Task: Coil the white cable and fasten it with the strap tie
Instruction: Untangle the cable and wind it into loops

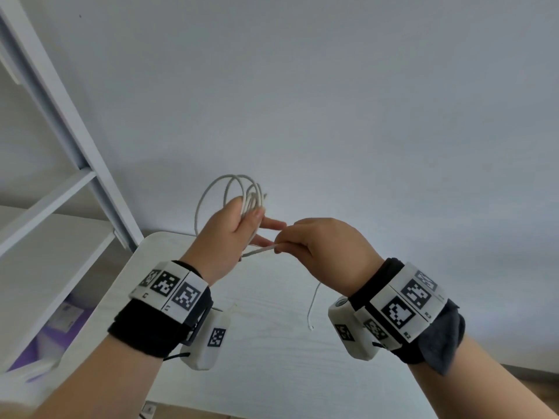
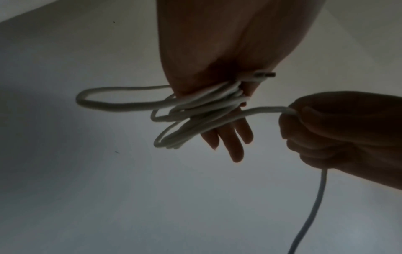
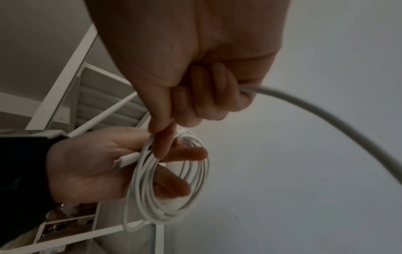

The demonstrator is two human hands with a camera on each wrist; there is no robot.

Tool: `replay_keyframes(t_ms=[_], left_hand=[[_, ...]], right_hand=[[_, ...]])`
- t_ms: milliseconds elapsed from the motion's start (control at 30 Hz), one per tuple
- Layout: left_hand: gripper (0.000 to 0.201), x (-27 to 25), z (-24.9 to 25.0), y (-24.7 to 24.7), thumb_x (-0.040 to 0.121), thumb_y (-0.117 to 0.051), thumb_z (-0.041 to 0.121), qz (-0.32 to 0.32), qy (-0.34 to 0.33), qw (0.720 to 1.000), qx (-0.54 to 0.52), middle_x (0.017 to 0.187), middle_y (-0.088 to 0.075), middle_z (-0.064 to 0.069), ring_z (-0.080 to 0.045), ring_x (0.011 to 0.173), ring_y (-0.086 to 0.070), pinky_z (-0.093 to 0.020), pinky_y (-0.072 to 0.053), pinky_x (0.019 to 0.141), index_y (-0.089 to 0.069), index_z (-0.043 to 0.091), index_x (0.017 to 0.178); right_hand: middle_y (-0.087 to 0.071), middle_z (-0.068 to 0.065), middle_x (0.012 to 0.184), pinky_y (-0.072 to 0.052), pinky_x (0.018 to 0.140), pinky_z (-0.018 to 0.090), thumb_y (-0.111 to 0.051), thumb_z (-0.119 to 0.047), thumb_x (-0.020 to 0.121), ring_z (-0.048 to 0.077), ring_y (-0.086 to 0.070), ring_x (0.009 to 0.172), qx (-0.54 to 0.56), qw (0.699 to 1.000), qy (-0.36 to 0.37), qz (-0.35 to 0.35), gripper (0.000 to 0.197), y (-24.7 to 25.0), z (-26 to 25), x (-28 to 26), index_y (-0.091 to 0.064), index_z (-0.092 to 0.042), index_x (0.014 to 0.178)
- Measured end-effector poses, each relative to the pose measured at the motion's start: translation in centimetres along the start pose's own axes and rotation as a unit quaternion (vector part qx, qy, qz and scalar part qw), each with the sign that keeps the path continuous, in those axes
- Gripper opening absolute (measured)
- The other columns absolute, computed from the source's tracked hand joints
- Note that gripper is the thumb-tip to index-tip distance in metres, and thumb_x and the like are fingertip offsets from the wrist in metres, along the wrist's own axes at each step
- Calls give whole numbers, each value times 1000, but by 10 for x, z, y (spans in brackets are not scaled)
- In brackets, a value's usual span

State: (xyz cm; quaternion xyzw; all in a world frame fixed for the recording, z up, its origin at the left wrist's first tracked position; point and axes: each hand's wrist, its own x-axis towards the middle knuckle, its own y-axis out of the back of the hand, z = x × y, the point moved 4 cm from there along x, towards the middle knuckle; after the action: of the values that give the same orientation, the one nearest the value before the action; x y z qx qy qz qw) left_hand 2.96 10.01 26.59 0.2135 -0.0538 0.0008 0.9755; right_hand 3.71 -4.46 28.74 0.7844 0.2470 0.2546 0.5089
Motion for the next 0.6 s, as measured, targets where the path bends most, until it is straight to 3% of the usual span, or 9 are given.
replay_keyframes(t_ms=[67,167,300,433,500,600], left_hand=[[29,-4,2,-4,97,-36,33,-20,15,1000,3,91,-72,9,-7,69,-72,-22,-41,45,-49,8,101],[25,-9,3,-9,98,-35,32,-52,20,998,-10,81,-75,7,-13,65,-72,-26,-37,43,-50,13,104],[22,-13,3,-13,98,-36,30,-71,2,997,-40,76,-74,4,-23,56,-68,-42,-50,58,-52,15,101],[26,-14,1,-15,98,-39,28,-85,9,992,-92,59,-56,5,-15,45,-44,-41,-57,65,-51,5,98],[26,-16,1,-16,98,-39,26,-100,17,986,-131,55,-49,9,-13,44,-36,-35,-54,60,-51,4,101],[26,-19,4,-18,96,-40,25,-112,37,975,-188,51,-42,10,-10,42,-33,-27,-47,52,-52,3,103]], right_hand=[[-64,-3,80,-50,68,38,-46,-33,93,17,-58,76,8,1000,-4,20,23,4,2,2,-66,-24,92],[-64,-4,78,-50,67,39,-48,-28,92,17,-58,74,9,999,-14,50,20,6,5,5,-67,-22,88],[-62,-4,75,-50,66,40,-49,-30,92,18,-58,73,23,996,-25,85,20,8,7,5,-67,-24,88],[-56,-9,71,-50,63,41,-52,-34,89,15,-55,68,38,993,-20,114,18,11,7,4,-67,-24,87],[-50,-12,65,-49,58,37,-60,-38,84,9,-48,59,55,989,-21,138,17,18,9,4,-67,-22,82],[-40,-12,54,-41,52,30,-70,-48,69,7,-40,50,74,984,-29,159,31,30,13,5,-58,-20,75]])
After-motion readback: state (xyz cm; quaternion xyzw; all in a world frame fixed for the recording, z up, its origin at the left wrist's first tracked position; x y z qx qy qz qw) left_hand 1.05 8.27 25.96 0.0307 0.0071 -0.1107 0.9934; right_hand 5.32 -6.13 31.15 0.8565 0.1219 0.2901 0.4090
